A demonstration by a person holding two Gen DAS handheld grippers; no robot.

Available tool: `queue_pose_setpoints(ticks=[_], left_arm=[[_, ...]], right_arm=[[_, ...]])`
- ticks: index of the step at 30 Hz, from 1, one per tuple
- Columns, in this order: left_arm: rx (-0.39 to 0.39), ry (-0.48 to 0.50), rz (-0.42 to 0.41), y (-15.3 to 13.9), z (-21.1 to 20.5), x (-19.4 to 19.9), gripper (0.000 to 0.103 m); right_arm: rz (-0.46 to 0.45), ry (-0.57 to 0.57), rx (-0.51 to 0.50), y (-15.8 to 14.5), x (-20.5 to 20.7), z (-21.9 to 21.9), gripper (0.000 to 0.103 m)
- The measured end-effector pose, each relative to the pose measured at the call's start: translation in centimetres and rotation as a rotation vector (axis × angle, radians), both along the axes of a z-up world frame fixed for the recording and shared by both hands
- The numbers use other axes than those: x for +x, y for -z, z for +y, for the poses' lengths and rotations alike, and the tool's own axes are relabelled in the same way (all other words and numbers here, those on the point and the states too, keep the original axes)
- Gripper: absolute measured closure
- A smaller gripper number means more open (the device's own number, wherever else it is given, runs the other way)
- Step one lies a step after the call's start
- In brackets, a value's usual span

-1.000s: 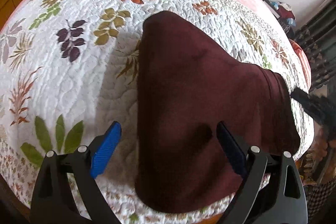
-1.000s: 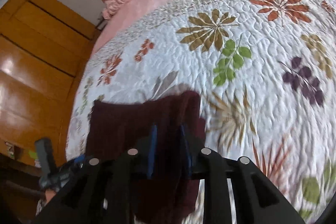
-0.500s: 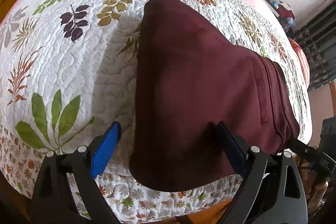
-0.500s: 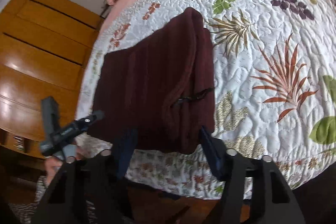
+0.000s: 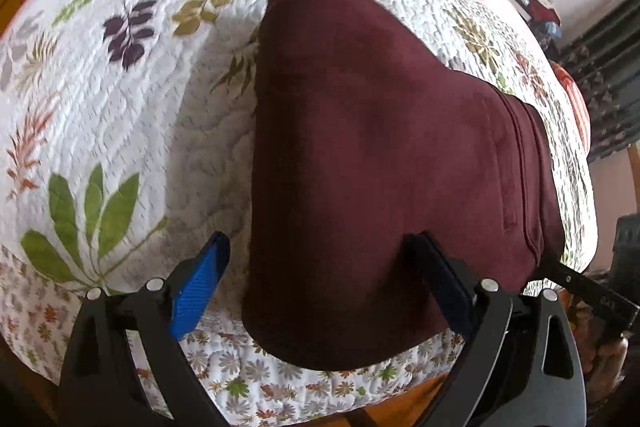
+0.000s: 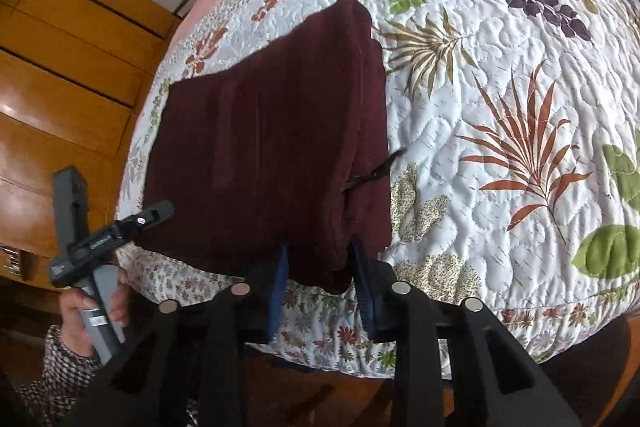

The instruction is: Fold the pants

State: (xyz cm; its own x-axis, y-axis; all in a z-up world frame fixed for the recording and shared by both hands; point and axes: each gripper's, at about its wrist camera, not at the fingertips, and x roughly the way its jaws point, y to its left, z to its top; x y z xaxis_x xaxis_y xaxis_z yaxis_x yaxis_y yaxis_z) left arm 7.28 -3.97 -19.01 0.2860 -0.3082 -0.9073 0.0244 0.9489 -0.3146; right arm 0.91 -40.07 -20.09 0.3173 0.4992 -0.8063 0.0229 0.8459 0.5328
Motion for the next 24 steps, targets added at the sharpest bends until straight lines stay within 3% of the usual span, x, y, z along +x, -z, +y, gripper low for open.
queue_pose_setpoints(ticks=[4,9,13,17,21,24], left_arm=[[0.012,-0.008,-0.022,-1.3,0.2,-0.2,0.010],[-0.008,-0.001,-0.114,-5.2,-0.2,-0.3,0.010],[-0.081,0.038,-0.167,-7.5,-1.6,0.0,0.010],[-0.059,0.076,-0.163,-6.8,-3.7,0.7,0.010],[-0.028,0.093,-0.117,-4.3,-4.2,1.5,0.010],[-0.014,0.117,-0.119,-3.0,-4.0,1.3,0.010]], right_arm=[[-0.031,-0.018,-0.004,-2.3,-0.3,-0.1,0.062],[-0.150,-0.036,-0.201,-7.4,-0.2,1.3,0.062],[-0.210,-0.062,-0.193,-9.5,0.7,2.6,0.062],[-0.189,-0.093,-0.210,-8.6,2.3,4.7,0.064],[-0.120,-0.110,-0.228,-5.5,2.5,5.2,0.066],[-0.072,-0.095,-0.262,-3.3,2.4,4.6,0.076]])
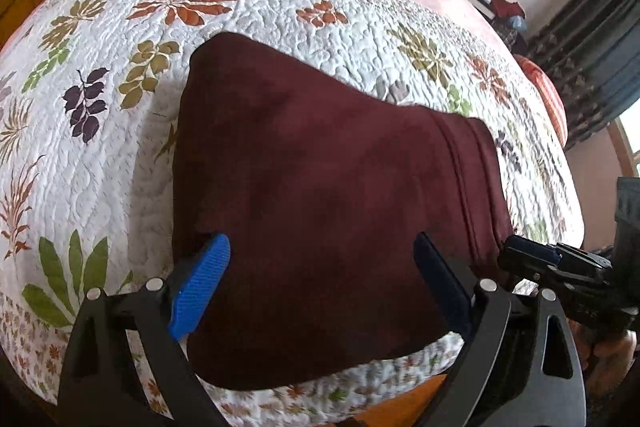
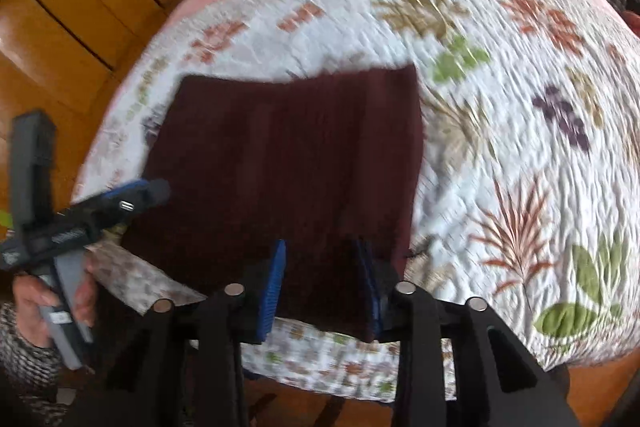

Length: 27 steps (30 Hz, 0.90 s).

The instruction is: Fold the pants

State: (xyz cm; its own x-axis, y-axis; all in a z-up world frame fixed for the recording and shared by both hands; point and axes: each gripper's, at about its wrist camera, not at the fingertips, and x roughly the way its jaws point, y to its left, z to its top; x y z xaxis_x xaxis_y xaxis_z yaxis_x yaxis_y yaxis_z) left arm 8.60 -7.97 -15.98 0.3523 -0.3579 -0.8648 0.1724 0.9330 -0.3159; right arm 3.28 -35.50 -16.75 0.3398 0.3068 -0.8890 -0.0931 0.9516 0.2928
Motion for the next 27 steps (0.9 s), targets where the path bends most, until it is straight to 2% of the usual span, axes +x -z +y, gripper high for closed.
queue_pose_setpoints(ticks=[3,6,8,9,11,14,15,17,22,27], left_arm=[[0.023,0.024,-0.002,0.7,-0.2,0.1,0.010],[0.003,0.016,-0.001,-0.1,0.1,0.2,0.010],[-0.014,-0.003,-0.009,-1.3,0.9,0.1,0.010],[-0.026,-0.016,-0.025,-2.1,1.7,-0.1,0.010],[-0.051,-0.027,-0.030,-2.8,3.4,0.1,0.010],[-0.057,-0.030,0.043,-1.3,5.5,1.2,0.009],[-0.054,-0.037,0.067,-0.7,5.9,1.4,0.009],[-0.060,-0.055,0.116,0.7,7.0,1.9,0.009],[-0.172,-0.023,0.180,3.3,7.7,2.5,0.009],[-0.190,0.002,0.219,5.1,6.8,3.3,0.009]], right_arm=[[0.023,0.025,0.059,1.3,0.2,-1.0,0.077],[0.010,0.018,0.074,0.6,0.2,-1.3,0.076],[-0.014,0.027,0.129,-0.6,0.0,-1.9,0.066],[-0.032,0.031,0.154,-1.3,-0.1,-2.5,0.056],[-0.074,0.039,0.156,-2.6,-0.4,-3.6,0.048],[-0.067,0.051,0.187,-2.5,0.1,-5.3,0.039],[-0.047,0.047,0.211,-2.0,0.4,-5.8,0.032],[-0.005,0.043,0.266,-0.6,0.9,-6.8,0.027],[0.088,0.020,0.392,3.1,2.1,-7.5,0.025],[0.132,0.017,0.415,5.4,3.3,-7.3,0.024]])
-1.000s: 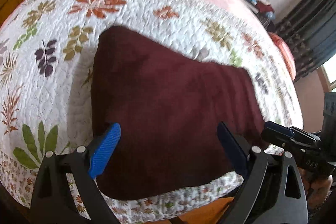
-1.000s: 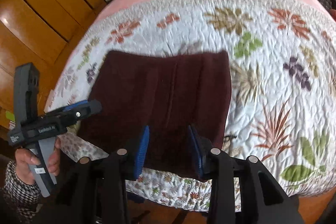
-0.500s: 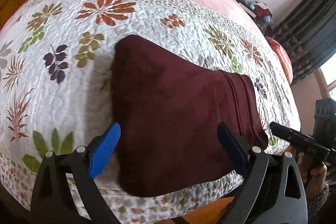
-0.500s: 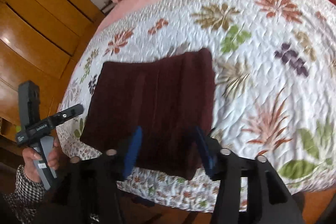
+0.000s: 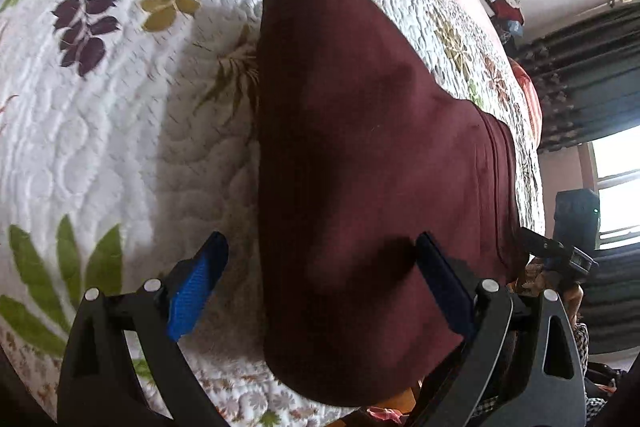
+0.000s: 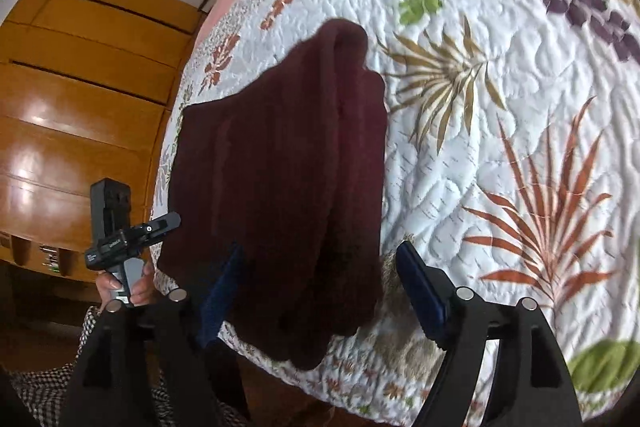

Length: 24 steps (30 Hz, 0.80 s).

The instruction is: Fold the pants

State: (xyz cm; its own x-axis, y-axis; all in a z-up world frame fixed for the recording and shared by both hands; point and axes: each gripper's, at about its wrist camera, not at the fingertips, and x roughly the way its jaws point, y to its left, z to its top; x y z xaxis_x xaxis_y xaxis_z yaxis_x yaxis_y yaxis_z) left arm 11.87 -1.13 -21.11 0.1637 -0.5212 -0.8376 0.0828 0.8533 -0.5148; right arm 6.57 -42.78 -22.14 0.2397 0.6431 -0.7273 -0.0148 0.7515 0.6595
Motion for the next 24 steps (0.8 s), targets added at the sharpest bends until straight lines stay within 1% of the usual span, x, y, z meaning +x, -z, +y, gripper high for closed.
queue_pose_setpoints(ticks=[3,5,6,7,9,10,12,14,15,17,19,21,24], left_arm=[[-0.040,0.020,0.018,0.7,-0.7,0.4,0.009],[-0.089,0.037,0.045,1.1,-1.6,0.6,0.011],[-0.083,0.032,0.048,1.3,-1.6,0.7,0.011],[-0.077,0.027,0.050,1.4,-1.8,0.8,0.013],[-0.051,0.014,0.045,1.4,-1.9,0.6,0.029],[-0.057,-0.005,0.049,1.3,-1.5,0.5,0.034],[-0.082,-0.032,0.051,1.1,-0.7,0.3,0.056],[-0.125,-0.047,0.027,0.5,-0.2,0.0,0.065],[-0.131,-0.048,0.010,0.3,-0.2,-0.1,0.067],[-0.145,-0.052,-0.030,-0.7,-0.4,-0.4,0.069],[-0.172,-0.053,-0.056,-1.7,-0.5,-0.4,0.070],[-0.210,-0.050,-0.096,-3.1,-0.7,-0.1,0.070],[-0.218,-0.044,-0.164,-5.2,-1.4,1.4,0.070]], right_arm=[[0.022,-0.013,0.048,1.2,0.6,0.3,0.024],[0.040,-0.020,0.075,2.1,1.1,0.6,0.023],[0.042,-0.017,0.087,2.3,1.3,0.7,0.023],[0.036,-0.018,0.092,2.3,1.4,0.9,0.031],[0.022,-0.030,0.111,2.0,1.3,1.3,0.046],[0.012,-0.034,0.110,1.7,1.3,1.5,0.054],[-0.015,-0.038,0.115,0.8,1.1,1.7,0.063],[-0.036,-0.021,0.145,-0.3,0.8,1.9,0.066],[-0.053,-0.027,0.137,-1.0,0.7,2.2,0.067],[-0.081,-0.033,0.123,-2.2,0.7,2.8,0.067],[-0.110,-0.037,0.131,-3.6,0.9,3.2,0.068],[-0.155,-0.048,0.125,-5.6,1.6,3.5,0.068],[-0.208,-0.054,0.106,-8.1,3.3,3.5,0.068]])
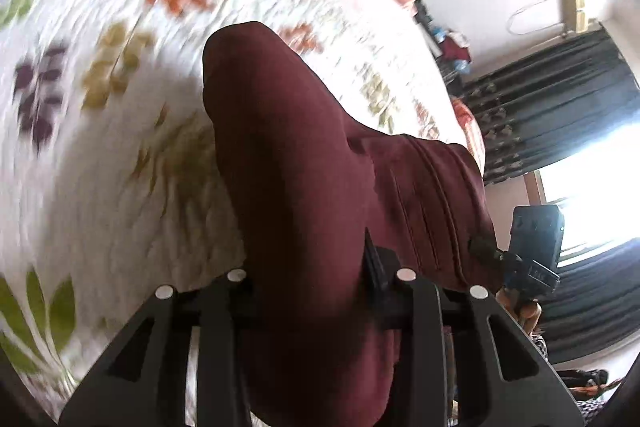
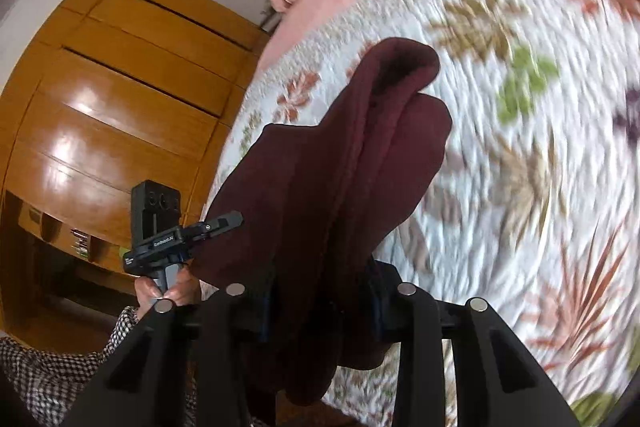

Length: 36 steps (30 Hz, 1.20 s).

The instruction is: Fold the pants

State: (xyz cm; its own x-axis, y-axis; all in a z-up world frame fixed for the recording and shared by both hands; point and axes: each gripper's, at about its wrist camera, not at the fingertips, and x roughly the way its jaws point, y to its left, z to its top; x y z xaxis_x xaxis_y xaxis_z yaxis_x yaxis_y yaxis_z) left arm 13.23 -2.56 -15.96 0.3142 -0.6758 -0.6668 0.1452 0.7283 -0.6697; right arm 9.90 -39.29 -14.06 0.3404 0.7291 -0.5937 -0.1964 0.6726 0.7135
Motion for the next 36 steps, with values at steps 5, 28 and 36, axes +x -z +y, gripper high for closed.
queue_pose_setpoints(ticks=[5,28,36], left_arm=[[0.035,-0.017,-0.115,-2.0,-0.8,4.6,0.070],[0.309,-0.139,-0.052,4.0,-0.4,7.6,0.020],[0.422,-0.173,-0.061,1.2,-0.7,7.0,0.018]], right_arm=[[-0.081,0.024,-0.041,-2.4,4.9,-0.4,0.068],[0.013,0.221,-0.278,5.8,6.3,-2.6,0.023],[0.056,0.279,-0.251,4.7,5.7,-3.5,0.024]])
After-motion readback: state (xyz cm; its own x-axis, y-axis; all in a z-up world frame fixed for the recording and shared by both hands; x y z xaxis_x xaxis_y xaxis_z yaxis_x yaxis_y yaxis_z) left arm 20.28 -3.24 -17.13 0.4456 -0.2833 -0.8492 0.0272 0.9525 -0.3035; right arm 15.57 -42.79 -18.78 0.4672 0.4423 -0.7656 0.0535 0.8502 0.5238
